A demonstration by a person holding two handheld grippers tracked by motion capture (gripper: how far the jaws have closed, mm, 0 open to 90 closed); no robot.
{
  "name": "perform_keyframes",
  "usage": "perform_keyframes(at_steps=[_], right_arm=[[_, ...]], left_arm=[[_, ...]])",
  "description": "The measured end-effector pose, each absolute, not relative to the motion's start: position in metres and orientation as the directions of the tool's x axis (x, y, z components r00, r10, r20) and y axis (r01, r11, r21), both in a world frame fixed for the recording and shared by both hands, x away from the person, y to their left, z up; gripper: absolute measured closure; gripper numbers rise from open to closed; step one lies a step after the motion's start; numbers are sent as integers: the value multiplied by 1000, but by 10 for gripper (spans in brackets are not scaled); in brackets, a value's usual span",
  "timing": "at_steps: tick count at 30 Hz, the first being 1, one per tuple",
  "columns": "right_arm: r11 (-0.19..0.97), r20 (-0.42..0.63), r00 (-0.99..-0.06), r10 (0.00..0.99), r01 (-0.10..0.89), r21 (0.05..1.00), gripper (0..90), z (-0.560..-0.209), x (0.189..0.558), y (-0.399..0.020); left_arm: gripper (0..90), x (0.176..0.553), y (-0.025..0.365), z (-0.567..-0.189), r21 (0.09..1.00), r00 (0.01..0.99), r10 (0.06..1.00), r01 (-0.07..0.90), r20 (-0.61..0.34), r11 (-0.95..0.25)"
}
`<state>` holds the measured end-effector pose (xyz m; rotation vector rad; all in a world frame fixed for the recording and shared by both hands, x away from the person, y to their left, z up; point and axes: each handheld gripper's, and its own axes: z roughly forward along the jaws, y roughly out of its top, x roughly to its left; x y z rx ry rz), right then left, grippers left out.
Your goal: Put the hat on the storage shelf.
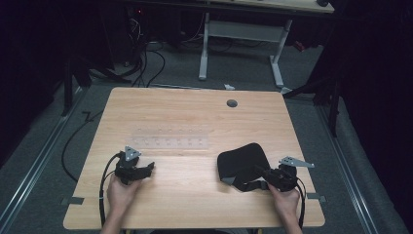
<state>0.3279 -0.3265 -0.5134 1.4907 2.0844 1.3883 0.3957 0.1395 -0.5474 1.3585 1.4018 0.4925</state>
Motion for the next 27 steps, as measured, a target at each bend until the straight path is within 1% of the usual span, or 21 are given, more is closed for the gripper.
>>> perform_keyframes(at_steps=[7, 8, 17, 21, 27], right_arm=[[36, 313, -451, 836, 614, 789, 845, -510, 324, -327], [41, 306, -454, 837, 608, 793, 846, -509, 323, -327], [39, 298, -457, 838, 595, 803, 845, -498, 318, -328], [27, 302, -465, 832, 578, 816, 845, -492, 315, -328], [25, 303, -482, 822, 563, 826, 845, -482, 312, -324]], left_arm=[[258, 396, 139, -547, 849, 213, 892, 452, -399, 272], [241, 396, 138, -548, 850, 206, 895, 451, -395, 272], [232, 397, 138, -548, 850, 205, 896, 453, -394, 270], [247, 398, 139, -547, 848, 202, 892, 450, -403, 281], [247, 394, 137, -546, 852, 232, 885, 449, -403, 271]])
